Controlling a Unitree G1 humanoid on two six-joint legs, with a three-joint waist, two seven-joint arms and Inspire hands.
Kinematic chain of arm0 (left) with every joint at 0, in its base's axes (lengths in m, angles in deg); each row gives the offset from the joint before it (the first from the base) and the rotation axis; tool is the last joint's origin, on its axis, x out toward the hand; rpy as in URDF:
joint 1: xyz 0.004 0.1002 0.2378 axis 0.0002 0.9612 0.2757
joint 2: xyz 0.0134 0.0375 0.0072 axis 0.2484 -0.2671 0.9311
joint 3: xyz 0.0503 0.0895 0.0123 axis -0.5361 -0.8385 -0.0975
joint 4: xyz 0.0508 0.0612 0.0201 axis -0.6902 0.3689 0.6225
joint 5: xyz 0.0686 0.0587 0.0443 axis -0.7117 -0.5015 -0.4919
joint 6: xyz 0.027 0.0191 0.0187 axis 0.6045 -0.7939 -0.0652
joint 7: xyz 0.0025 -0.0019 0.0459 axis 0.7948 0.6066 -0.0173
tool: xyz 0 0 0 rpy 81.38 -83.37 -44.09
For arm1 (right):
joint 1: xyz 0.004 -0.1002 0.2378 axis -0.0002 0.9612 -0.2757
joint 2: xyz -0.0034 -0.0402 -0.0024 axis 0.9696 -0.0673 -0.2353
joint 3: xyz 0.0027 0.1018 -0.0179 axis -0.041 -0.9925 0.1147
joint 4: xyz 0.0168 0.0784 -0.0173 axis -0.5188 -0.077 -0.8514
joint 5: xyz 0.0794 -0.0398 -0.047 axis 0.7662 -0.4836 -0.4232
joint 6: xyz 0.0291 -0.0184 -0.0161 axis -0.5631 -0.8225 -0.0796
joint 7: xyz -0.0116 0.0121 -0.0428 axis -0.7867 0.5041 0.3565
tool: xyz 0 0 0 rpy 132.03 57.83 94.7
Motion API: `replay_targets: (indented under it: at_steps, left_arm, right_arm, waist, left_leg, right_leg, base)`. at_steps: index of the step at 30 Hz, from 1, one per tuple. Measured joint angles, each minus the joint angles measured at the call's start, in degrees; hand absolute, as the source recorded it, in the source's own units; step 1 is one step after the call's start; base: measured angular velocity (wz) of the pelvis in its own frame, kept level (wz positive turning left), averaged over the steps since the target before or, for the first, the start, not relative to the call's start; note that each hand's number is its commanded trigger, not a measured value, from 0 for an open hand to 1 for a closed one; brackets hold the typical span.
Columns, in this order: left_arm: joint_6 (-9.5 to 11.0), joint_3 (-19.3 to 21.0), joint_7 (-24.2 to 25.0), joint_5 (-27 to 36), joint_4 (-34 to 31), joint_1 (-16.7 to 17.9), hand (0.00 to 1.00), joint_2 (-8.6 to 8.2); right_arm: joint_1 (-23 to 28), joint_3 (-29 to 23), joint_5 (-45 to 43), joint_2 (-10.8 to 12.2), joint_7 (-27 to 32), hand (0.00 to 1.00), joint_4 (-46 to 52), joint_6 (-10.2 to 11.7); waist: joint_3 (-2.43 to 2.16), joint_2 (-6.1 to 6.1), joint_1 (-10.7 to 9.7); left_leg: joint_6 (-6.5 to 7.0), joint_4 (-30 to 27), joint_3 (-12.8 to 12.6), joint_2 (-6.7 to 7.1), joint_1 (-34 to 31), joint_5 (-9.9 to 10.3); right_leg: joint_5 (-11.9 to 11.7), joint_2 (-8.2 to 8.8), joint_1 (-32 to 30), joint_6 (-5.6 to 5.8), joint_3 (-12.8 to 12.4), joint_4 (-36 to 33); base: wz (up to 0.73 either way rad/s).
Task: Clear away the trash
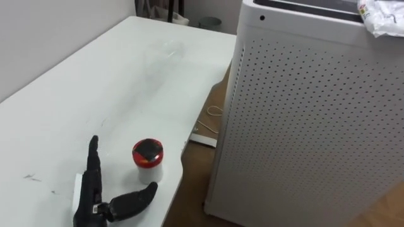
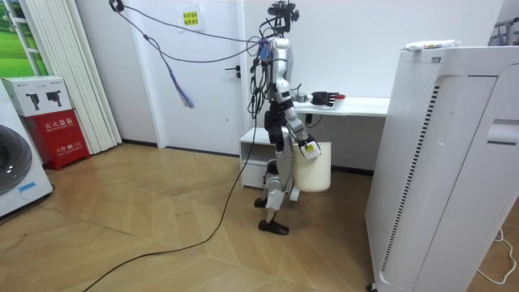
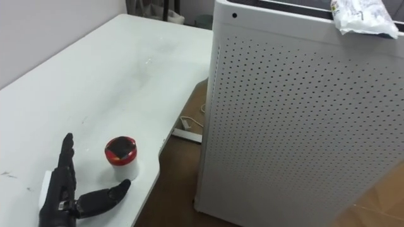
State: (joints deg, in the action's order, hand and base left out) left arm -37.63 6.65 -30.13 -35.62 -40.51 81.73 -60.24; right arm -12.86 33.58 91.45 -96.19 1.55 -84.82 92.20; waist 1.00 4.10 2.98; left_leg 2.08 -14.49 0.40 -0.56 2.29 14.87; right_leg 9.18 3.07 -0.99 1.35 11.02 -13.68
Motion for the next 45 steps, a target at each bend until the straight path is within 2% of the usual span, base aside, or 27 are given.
replay_targets:
  at_steps: [4, 10, 17, 28, 29, 30, 31, 36, 45]
  left_arm:
    - [0.0, 0.0, 0.0, 1.6, 0.0, -0.3, 0.0, -0.09]
    - [-0.7, -0.2, 0.0, 3.7, 0.2, -1.7, 0.0, -0.72]
    - [-1.0, -0.8, -0.2, 3.7, 0.2, -2.0, 0.0, -0.9]
    - [-4.2, -3.0, 1.1, 3.8, 2.1, -7.5, 0.0, -2.45]
    - [-4.3, -3.1, 1.5, 3.8, 2.3, -7.8, 0.11, -2.58]
    - [-4.3, -3.1, 1.7, 3.8, 2.3, -7.8, 0.79, -2.65]
    - [-4.5, -3.1, 1.9, 3.8, 2.3, -7.8, 1.0, -2.66]
    - [-5.4, -3.1, 2.0, 3.8, 2.6, -7.9, 1.0, -2.63]
    - [-5.4, -3.0, 1.7, 3.8, 3.7, -8.2, 1.0, -2.64]
  right_arm:
    - [0.0, 0.0, -0.2, 0.0, 0.5, 1.0, 0.1, 0.0]
    - [0.5, 0.1, -0.4, 0.1, 0.6, 1.0, 0.2, 0.0]
    - [0.7, 0.2, 0.1, 0.2, 1.3, 1.0, 0.2, -0.1]
    - [0.9, 1.7, 0.2, 1.3, 1.4, 1.0, 0.1, -0.3]
    - [0.9, 1.7, 0.2, 1.4, 1.4, 1.0, 0.1, -0.3]
    - [0.9, 1.7, 0.2, 1.6, 1.4, 1.0, 0.1, -0.4]
    - [0.9, 1.7, 0.2, 1.7, 1.4, 1.0, 0.1, -0.7]
    - [1.0, 1.8, 0.2, 1.7, 1.4, 1.0, 0.3, -1.1]
    - [1.1, 1.9, 0.2, 1.7, 1.6, 1.0, 1.3, -1.1]
  waist:
    - [0.07, 0.03, -0.3]
    - [0.33, -0.5, -2.3]
    - [-0.05, -0.81, -3.1]
    - [-0.19, -0.92, -4.3]
    - [-0.18, -0.95, -4.3]
    - [-0.19, -1.02, -4.4]
    - [-0.16, -1.08, -4.5]
    - [-0.09, -1.25, -4.6]
    - [-0.02, -1.35, -4.6]
  left_leg:
    - [0.0, -0.1, 0.0, 0.07, 0.0, 0.0]
    - [0.0, 0.1, 0.0, 0.06, -0.3, 0.0]
    - [-0.04, 0.6, -1.0, 0.02, -0.2, 0.0]
    - [-0.09, 0.6, -1.5, -0.07, 0.3, -0.1]
    - [-0.1, 0.6, -1.6, -0.1, 0.3, -0.1]
    - [-0.1, 0.6, -1.7, -0.11, 0.3, -0.1]
    - [-0.1, 0.6, -1.7, -0.1, 0.3, -0.1]
    - [-0.1, 0.6, -1.8, -0.1, 0.4, -0.1]
    - [-0.1, 0.7, -2.2, -0.12, 0.5, -0.1]
  right_leg:
    - [-0.1, 0.07, 0.0, -0.06, 0.1, 0.0]
    - [-0.1, -0.01, -0.1, -0.06, -0.2, -0.4]
    - [-0.1, -0.17, -1.1, -0.06, -1.2, -0.9]
    - [-0.1, -0.24, -0.9, -0.1, -1.6, -0.9]
    - [-0.1, -0.23, -0.9, -0.14, -1.6, -0.9]
    - [-0.1, -0.23, -0.9, -0.15, -1.6, -0.9]
    - [-0.1, -0.23, -1.0, -0.15, -1.6, -0.9]
    - [-0.1, -0.23, -1.1, -0.16, -1.6, -0.9]
    - [-0.1, -0.24, -1.2, -0.15, -1.8, -1.0]
  base:
    - [0.0]
    - [0.0]
    - [-0.08]
    - [-0.01]
    - [-0.04]
    - [-0.03]
    - [0.0]
    - [0.0]
    - [0.0]
